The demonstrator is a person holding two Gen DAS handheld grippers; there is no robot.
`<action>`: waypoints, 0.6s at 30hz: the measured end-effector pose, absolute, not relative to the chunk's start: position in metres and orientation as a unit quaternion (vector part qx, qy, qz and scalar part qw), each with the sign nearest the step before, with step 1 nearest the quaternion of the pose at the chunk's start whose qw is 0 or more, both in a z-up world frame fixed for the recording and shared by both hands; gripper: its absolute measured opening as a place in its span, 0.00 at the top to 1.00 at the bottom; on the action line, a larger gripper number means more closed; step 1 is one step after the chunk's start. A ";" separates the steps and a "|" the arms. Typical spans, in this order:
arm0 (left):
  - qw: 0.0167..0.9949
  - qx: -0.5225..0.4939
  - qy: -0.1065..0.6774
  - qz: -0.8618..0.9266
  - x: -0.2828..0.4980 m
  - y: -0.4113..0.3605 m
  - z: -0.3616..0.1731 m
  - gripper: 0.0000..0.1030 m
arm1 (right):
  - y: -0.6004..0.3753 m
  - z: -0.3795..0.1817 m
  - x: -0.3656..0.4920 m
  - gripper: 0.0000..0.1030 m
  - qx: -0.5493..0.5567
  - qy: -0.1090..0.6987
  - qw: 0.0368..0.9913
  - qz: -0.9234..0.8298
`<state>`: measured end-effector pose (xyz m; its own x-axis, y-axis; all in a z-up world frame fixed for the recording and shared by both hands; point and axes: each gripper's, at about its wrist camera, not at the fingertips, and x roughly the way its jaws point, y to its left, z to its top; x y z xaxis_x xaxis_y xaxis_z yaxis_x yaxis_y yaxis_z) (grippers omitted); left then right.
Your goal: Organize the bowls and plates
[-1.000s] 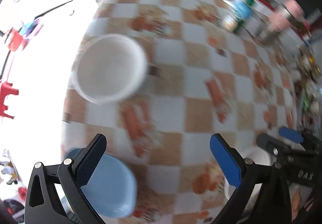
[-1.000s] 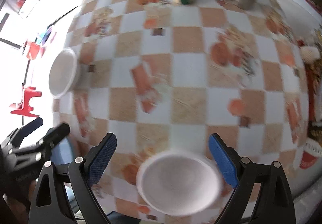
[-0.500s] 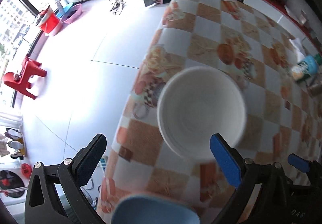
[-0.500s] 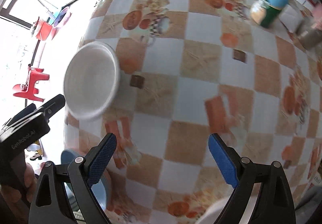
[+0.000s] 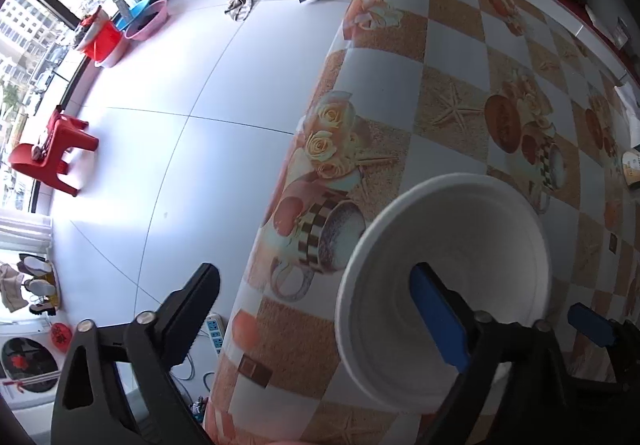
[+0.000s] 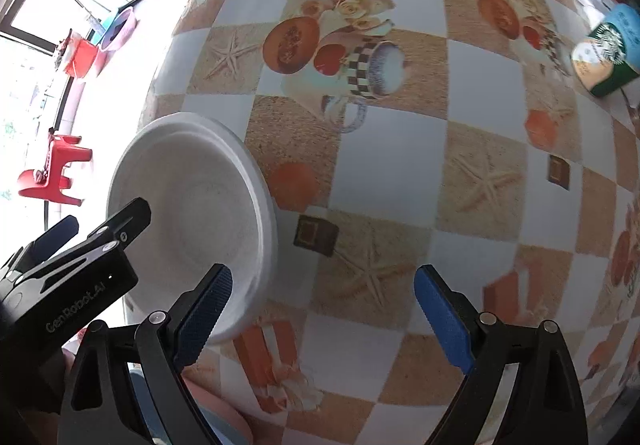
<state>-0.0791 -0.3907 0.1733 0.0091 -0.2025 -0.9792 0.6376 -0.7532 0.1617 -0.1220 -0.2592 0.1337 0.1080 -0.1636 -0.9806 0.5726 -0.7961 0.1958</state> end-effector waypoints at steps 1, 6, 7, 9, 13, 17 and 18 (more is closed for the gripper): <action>0.304 0.645 0.171 -0.680 -0.081 -0.393 0.170 0.24 | -0.261 0.132 -0.122 0.09 0.688 0.150 0.282 -0.651; 0.269 0.660 0.187 -0.676 -0.089 -0.393 0.154 0.53 | -0.266 0.124 -0.120 0.24 0.686 0.148 0.286 -0.652; 0.263 0.660 0.186 -0.679 -0.091 -0.391 0.153 0.58 | -0.266 0.124 -0.119 0.31 0.689 0.146 0.290 -0.648; 0.252 0.663 0.175 -0.683 -0.096 -0.385 0.154 0.66 | -0.268 0.123 -0.118 0.43 0.690 0.145 0.292 -0.647; 0.237 0.666 0.167 -0.687 -0.101 -0.374 0.156 0.71 | -0.272 0.120 -0.119 0.74 0.706 0.122 0.312 -0.624; 0.221 0.674 0.150 -0.689 -0.101 -0.353 0.157 0.71 | -0.263 0.118 -0.117 0.82 0.714 0.123 0.307 -0.617; 0.217 0.677 0.146 -0.688 -0.100 -0.346 0.156 0.71 | -0.257 0.117 -0.116 0.82 0.717 0.125 0.305 -0.614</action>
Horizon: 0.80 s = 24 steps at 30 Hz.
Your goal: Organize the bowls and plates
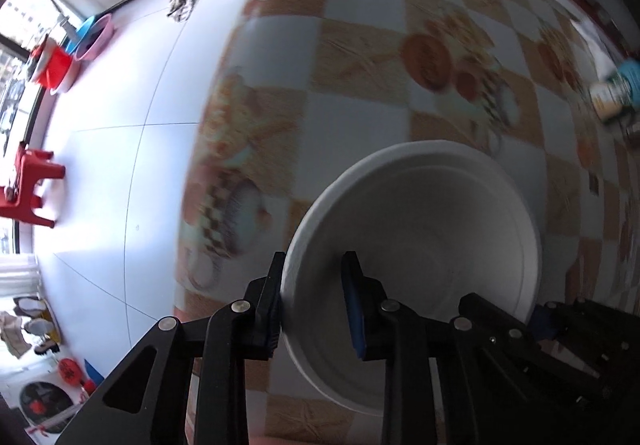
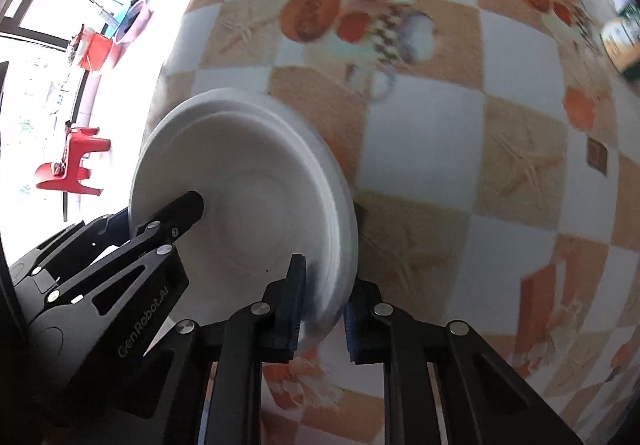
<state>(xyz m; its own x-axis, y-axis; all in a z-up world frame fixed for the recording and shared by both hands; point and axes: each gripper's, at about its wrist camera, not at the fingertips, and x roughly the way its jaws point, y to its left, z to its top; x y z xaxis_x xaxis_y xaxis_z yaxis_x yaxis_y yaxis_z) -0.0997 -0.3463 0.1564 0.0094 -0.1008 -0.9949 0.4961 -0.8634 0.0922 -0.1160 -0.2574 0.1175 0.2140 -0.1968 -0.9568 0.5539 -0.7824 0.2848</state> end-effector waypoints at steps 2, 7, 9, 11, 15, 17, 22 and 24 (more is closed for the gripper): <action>0.208 0.681 0.139 -0.688 -0.095 -0.329 0.156 0.71 | -0.243 0.117 -0.113 0.82 0.721 0.127 0.303 -0.610; 0.174 0.699 0.119 -0.683 -0.084 -0.276 0.155 0.71 | -0.197 0.119 -0.102 0.82 0.731 0.137 0.291 -0.601; 0.161 0.704 0.113 -0.682 -0.079 -0.255 0.156 0.71 | -0.178 0.119 -0.098 0.82 0.735 0.143 0.283 -0.600; 0.153 0.709 0.106 -0.680 -0.074 -0.235 0.157 0.71 | -0.161 0.119 -0.094 0.82 0.740 0.143 0.276 -0.596; 0.140 0.715 0.095 -0.679 -0.062 -0.201 0.158 0.71 | -0.128 0.120 -0.083 0.82 0.752 0.144 0.265 -0.587; 0.139 0.716 0.102 -0.676 -0.056 -0.191 0.157 0.70 | -0.119 0.119 -0.078 0.82 0.755 0.145 0.262 -0.583; 0.150 0.710 0.107 -0.679 -0.048 -0.190 0.159 0.69 | -0.109 0.119 -0.076 0.82 0.758 0.134 0.261 -0.582; 0.153 0.704 0.103 -0.686 -0.045 -0.191 0.165 0.69 | -0.106 0.122 -0.076 0.81 0.753 0.132 0.267 -0.586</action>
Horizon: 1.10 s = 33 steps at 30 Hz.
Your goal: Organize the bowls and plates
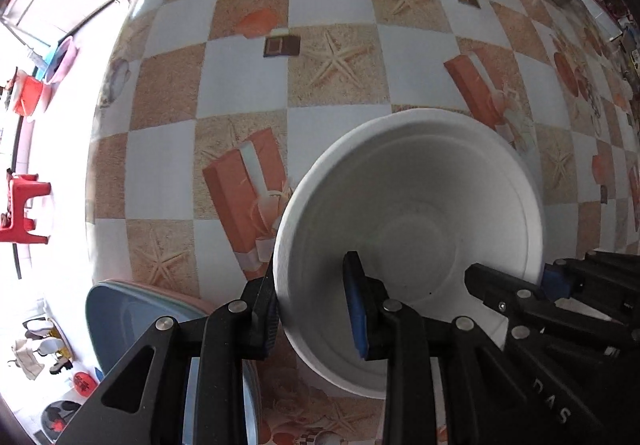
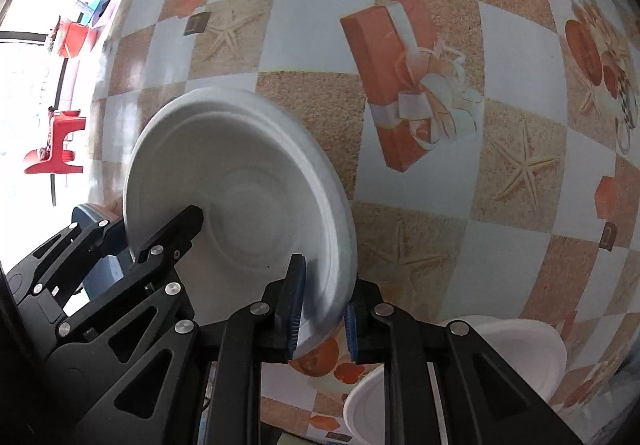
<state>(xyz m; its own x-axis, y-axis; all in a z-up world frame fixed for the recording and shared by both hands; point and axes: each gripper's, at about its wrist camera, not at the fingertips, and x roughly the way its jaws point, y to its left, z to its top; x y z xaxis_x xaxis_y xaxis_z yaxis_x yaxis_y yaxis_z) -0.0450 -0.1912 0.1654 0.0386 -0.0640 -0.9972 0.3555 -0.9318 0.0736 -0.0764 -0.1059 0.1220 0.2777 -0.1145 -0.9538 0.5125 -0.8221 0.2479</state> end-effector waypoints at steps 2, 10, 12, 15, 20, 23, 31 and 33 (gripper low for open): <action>0.157 0.698 0.104 -0.691 -0.040 -0.196 0.175 0.69 | -0.105 0.128 -0.075 0.81 0.747 0.130 0.273 -0.592; 0.154 0.680 0.102 -0.710 -0.040 -0.171 0.210 0.69 | -0.070 0.161 -0.084 0.81 0.731 0.110 0.274 -0.615; 0.147 0.679 0.097 -0.713 -0.041 -0.162 0.217 0.69 | -0.060 0.167 -0.085 0.81 0.729 0.106 0.270 -0.620; 0.136 0.679 0.090 -0.716 -0.050 -0.139 0.217 0.69 | -0.044 0.173 -0.088 0.81 0.728 0.094 0.262 -0.626; 0.116 0.682 0.081 -0.717 -0.053 -0.113 0.221 0.69 | -0.021 0.175 -0.083 0.81 0.726 0.080 0.249 -0.636; 0.106 0.681 0.076 -0.721 -0.057 -0.103 0.224 0.69 | -0.011 0.178 -0.083 0.81 0.726 0.072 0.240 -0.640; 0.087 0.675 0.067 -0.730 -0.067 -0.081 0.233 0.69 | 0.016 0.189 -0.085 0.81 0.725 0.058 0.228 -0.647; 0.083 0.673 0.065 -0.732 -0.068 -0.077 0.235 0.69 | 0.021 0.189 -0.085 0.81 0.725 0.055 0.225 -0.648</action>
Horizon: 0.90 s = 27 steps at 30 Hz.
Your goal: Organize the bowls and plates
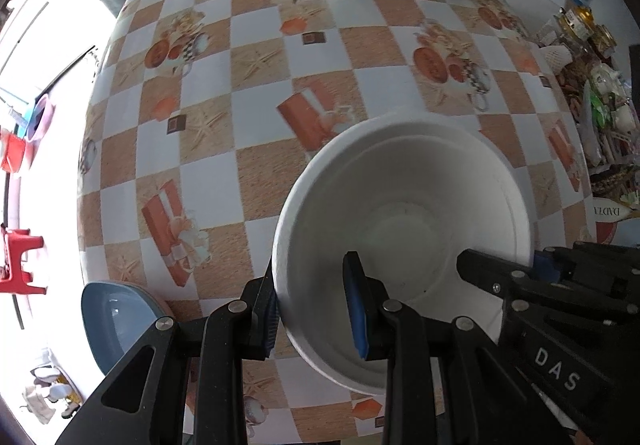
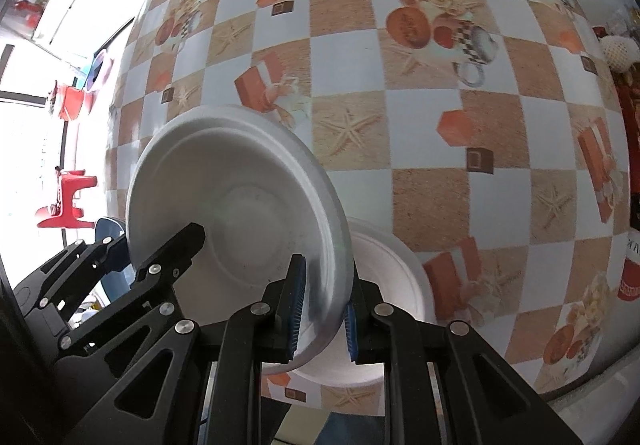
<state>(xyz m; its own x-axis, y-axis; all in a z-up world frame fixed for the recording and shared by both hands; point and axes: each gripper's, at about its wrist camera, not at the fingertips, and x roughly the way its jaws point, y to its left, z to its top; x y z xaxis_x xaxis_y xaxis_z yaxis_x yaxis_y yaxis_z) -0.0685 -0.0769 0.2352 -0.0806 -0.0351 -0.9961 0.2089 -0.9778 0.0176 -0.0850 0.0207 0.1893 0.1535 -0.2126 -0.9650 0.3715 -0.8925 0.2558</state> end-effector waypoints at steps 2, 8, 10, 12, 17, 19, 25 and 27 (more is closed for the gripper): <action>0.079 0.671 0.060 -0.735 -0.069 -0.072 0.238 0.69 | 0.023 0.190 -0.084 0.81 0.726 0.052 0.223 -0.649; 0.063 0.670 0.047 -0.739 -0.069 -0.057 0.241 0.69 | 0.042 0.191 -0.079 0.81 0.733 0.040 0.214 -0.644; 0.056 0.670 0.039 -0.739 -0.067 -0.050 0.241 0.69 | 0.049 0.191 -0.076 0.81 0.735 0.038 0.210 -0.644; 0.048 0.672 0.033 -0.738 -0.065 -0.042 0.241 0.69 | 0.056 0.192 -0.073 0.81 0.736 0.037 0.205 -0.643; 0.029 0.680 0.019 -0.732 -0.057 -0.024 0.237 0.69 | 0.074 0.191 -0.067 0.81 0.740 0.034 0.190 -0.644; 0.023 0.684 0.009 -0.729 -0.053 -0.017 0.233 0.69 | 0.080 0.189 -0.064 0.81 0.742 0.033 0.185 -0.643; 0.016 0.699 0.008 -0.715 -0.046 -0.009 0.218 0.69 | 0.088 0.178 -0.058 0.81 0.747 0.038 0.175 -0.640; 0.019 0.700 0.008 -0.714 -0.045 -0.009 0.215 0.69 | 0.088 0.174 -0.056 0.81 0.749 0.039 0.174 -0.638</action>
